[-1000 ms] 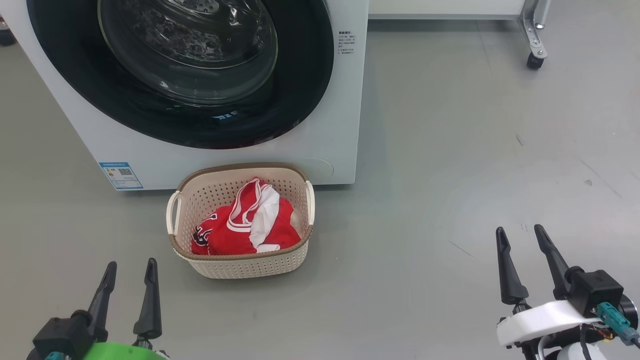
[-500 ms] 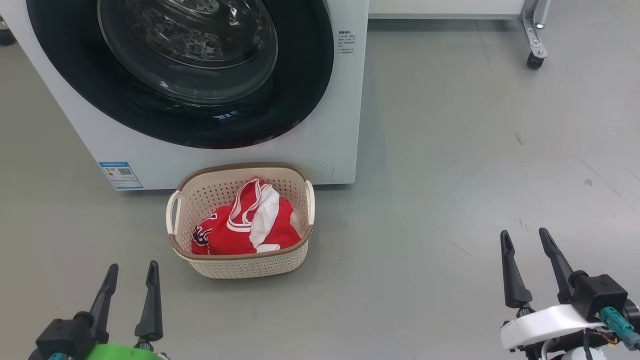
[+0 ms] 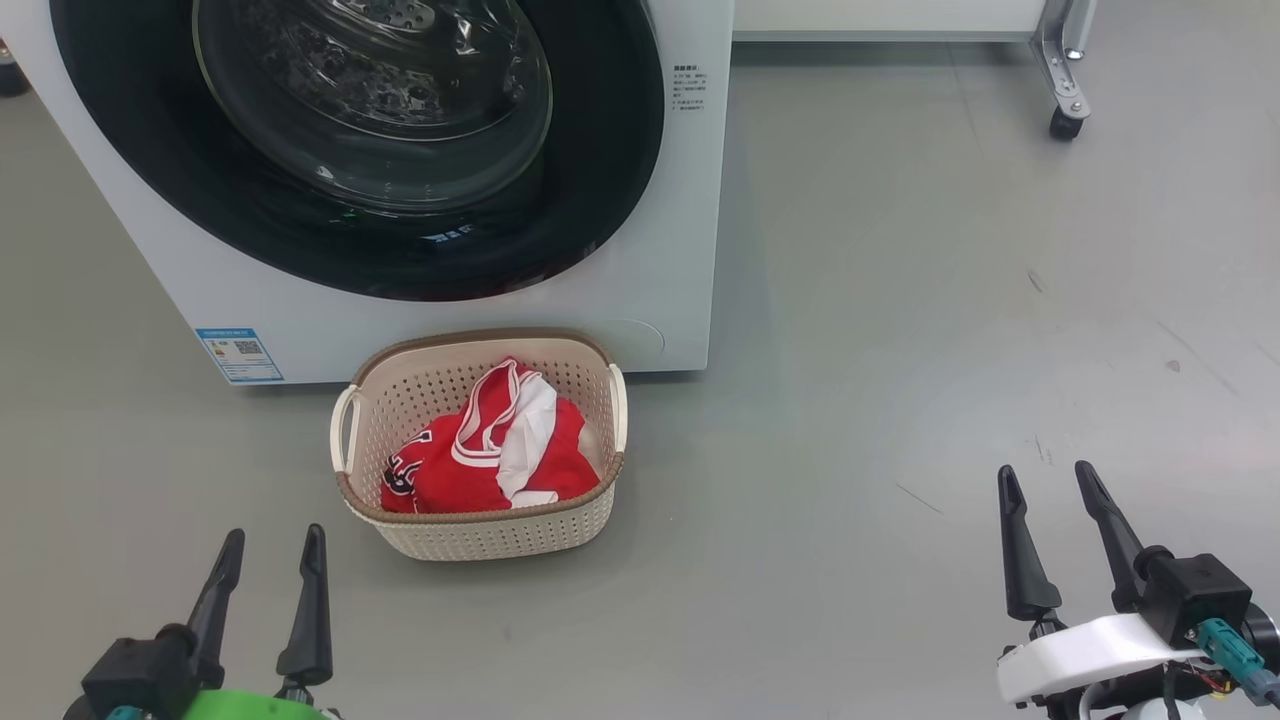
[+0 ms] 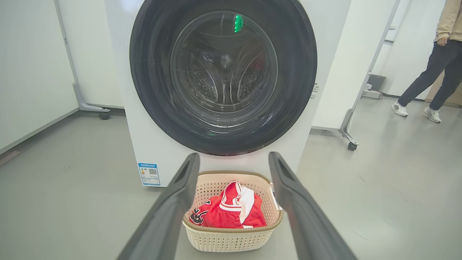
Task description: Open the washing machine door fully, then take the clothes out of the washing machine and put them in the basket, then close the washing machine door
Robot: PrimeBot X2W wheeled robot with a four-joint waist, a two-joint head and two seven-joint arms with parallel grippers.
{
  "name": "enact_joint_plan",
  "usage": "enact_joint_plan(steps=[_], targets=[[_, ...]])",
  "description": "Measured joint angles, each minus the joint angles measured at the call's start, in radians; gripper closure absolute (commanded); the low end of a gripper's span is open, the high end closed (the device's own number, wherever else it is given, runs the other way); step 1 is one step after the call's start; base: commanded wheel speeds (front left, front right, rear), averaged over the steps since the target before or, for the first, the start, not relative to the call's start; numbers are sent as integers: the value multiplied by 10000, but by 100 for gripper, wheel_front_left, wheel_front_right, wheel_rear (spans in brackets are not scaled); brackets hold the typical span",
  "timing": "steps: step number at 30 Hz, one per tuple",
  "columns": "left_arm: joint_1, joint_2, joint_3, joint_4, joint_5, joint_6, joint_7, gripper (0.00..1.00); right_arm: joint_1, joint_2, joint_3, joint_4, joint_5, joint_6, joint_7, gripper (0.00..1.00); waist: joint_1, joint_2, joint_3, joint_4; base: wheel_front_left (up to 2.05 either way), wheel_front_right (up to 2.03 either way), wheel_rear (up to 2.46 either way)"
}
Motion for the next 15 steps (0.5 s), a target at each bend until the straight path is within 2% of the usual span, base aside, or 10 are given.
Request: enact_joint_plan(steps=[15], targets=[[53, -8, -104, 115, -190, 0, 2, 0, 5, 59, -35, -12, -77, 13, 0, 0, 0, 0, -68, -41, 0, 0, 0]])
